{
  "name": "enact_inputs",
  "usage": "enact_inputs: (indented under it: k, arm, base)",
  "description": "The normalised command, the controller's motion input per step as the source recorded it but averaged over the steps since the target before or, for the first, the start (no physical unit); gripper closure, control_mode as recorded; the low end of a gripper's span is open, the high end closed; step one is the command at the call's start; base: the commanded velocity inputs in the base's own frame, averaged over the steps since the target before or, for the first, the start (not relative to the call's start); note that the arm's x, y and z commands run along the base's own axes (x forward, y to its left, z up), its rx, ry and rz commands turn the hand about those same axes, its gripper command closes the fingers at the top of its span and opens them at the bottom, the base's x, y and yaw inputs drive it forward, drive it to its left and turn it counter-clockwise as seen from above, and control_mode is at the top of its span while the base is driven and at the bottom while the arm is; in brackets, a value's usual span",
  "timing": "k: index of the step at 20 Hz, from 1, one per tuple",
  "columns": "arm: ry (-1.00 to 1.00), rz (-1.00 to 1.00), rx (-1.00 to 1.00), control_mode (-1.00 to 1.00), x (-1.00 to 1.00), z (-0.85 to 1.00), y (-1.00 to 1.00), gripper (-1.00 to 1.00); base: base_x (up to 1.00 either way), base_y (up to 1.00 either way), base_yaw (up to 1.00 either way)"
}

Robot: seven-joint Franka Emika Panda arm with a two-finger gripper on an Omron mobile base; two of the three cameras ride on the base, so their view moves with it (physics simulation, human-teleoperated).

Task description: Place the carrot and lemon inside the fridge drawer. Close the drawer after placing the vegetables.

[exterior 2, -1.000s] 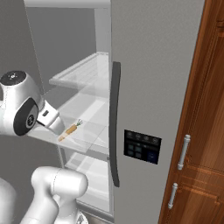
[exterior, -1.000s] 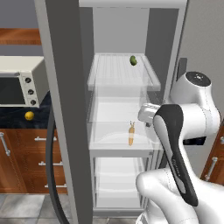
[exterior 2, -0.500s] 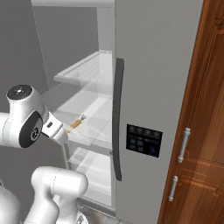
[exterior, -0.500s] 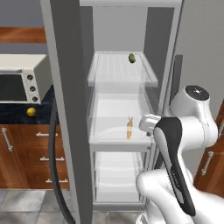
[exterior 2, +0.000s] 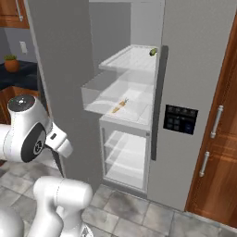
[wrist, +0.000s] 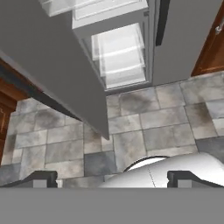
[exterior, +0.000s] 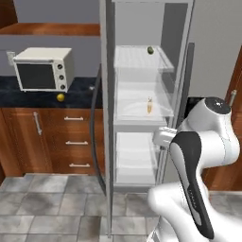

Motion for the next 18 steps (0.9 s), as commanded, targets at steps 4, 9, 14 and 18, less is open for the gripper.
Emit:
enact_inputs:
  k: [4,9,14,18]
  arm:
    - [0.0,0.0,0.0,1.0,0.0,0.0,0.0,-1.0]
    - [0.0,0.0,0.0,1.0,0.0,0.0,0.0,-1.0]
    - [0.0,0.0,0.0,1.0,0.0,0.0,0.0,-1.0]
    - [0.0,0.0,0.0,1.0,0.0,0.0,0.0,-1.0]
  base:
    - [-0.65,1.0,0.0]
    - [0.0,1.0,-0.01]
    - [0.71,1.0,-0.1]
    - [0.87,0.92,-0.17]
